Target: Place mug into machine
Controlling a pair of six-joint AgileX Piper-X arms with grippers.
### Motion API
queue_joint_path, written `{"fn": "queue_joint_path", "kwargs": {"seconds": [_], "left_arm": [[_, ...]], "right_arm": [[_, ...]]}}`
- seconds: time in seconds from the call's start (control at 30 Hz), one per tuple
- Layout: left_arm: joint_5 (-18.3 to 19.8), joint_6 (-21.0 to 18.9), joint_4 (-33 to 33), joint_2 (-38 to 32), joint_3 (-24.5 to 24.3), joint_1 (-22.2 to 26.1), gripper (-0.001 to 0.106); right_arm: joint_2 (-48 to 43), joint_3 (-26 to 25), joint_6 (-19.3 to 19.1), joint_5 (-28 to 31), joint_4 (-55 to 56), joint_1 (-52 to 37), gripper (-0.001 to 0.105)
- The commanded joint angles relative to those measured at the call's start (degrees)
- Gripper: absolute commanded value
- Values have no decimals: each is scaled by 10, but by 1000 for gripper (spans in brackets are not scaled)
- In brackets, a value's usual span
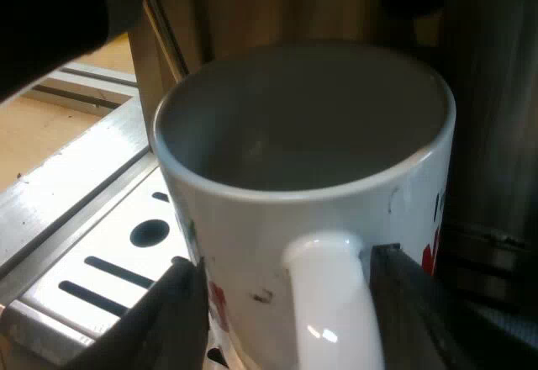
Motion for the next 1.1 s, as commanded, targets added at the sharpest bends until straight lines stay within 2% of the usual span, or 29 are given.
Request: {"fn": "queue_joint_path", "kwargs": {"seconds": [0.03,0.27,0.47,0.6,0.87,1.0,1.1], "left_arm": [[-6,-8,-12,2,16,-2,78],[-6,-11,-12,2,16,-2,78],[-6,-10,-12,2,16,-2,78],[7,-10,-12,2,16,-2,78],[9,-10,-12,2,16,-2,78],[9,-10,-12,2,12,-2,78],[14,-10,-12,2,0,-2,78]], "right_arm": [[16,-3,10,-3,-9,0,45],[57,-6,10,-1,-60,0,45],[90,-47,10,10,-55,0,45],[112,-81,10,23,-55,0,45],[109,-81,7,31,-38,5,45],[70,-79,6,89,45,14,45],[34,-65,8,90,103,17,45]]}}
